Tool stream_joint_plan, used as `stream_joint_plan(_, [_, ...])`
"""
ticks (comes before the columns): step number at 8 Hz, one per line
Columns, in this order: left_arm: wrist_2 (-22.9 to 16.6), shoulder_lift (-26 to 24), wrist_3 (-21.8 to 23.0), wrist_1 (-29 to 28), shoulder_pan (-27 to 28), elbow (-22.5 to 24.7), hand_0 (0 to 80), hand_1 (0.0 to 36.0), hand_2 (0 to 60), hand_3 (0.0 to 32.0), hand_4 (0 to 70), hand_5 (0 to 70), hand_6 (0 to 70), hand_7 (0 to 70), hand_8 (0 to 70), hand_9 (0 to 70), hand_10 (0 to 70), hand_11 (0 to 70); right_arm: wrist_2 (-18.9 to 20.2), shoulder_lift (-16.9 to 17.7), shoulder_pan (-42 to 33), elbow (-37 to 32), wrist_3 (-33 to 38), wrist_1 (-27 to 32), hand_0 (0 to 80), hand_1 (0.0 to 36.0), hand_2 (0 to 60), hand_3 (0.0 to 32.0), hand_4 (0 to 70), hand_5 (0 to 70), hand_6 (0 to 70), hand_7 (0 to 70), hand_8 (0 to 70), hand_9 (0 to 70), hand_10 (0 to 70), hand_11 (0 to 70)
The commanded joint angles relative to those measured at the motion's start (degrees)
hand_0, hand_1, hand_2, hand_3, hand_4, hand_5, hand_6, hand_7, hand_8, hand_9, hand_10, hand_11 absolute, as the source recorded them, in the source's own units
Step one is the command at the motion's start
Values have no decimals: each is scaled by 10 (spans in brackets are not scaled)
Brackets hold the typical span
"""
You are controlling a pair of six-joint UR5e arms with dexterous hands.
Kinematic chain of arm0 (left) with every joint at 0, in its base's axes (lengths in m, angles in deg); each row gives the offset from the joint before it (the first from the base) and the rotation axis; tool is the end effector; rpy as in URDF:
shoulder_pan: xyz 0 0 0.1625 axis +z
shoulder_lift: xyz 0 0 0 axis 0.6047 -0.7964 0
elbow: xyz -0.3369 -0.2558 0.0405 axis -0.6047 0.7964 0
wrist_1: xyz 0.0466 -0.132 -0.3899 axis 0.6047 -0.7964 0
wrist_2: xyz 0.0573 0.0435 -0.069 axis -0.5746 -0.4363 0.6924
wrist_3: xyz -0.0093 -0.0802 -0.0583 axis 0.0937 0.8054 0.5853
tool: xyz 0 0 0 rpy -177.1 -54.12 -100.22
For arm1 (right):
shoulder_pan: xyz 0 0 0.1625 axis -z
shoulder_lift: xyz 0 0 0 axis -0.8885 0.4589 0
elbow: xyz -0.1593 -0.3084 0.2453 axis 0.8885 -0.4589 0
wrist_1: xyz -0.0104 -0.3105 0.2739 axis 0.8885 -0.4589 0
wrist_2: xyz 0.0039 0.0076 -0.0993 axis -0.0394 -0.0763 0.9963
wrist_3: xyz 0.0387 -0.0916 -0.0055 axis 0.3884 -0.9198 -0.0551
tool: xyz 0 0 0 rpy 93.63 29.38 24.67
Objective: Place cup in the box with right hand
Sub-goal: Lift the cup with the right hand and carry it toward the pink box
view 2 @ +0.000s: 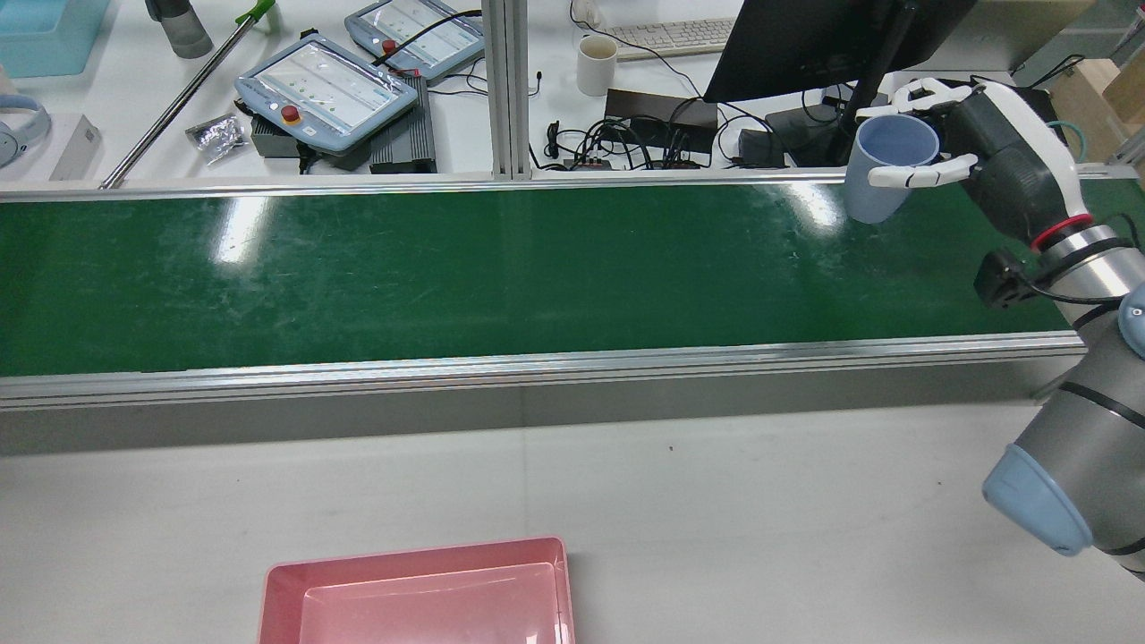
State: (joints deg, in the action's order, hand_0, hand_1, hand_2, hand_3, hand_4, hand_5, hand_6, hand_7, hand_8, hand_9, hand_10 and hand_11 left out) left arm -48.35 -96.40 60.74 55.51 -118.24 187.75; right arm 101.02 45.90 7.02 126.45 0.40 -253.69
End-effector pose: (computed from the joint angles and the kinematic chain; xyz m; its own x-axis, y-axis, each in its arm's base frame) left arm -0.0236 -0.5670 0.5371 -0.9302 -0.3669 -0.0094 -0.0067 0.0425 -0.9991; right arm -0.1252 -0.5047 0.4304 -0.8943 -0.0044 0.4475 -0.4395 0.1978 -0.8762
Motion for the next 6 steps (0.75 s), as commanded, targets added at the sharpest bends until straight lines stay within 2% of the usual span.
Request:
stream_joint_plan(1, [0,0,0,0,0,0,0,0,0,0,0,0,0,0,0,0,0,0,-4,-6,52,119,-23,-46,482,118,302,0,700,7,190,700,221,442,84,110])
stream_joint_plan(2, [0,0,0,0,0,0,0,0,0,0,0,0,0,0,0,0,0,0,-11,-6,93,168,-63,-46,483,107,271,0,700,7,195,700,229,454,90,118])
stream_joint_plan(4, [0,0,0,0,0,0,0,0,0,0,0,0,0,0,0,0,0,0,-53,-10,209,224,-115,-46,488,94,221,0,700,8,210,700,241,477,92,121])
stream_joint_plan(6, [1,0,0,0,0,0,0,0,0,0,0,0,0,0,0,0,0,0,-104,-56,339,230,-212,-44,497,71,142,0,700,9,217,700,247,487,99,131])
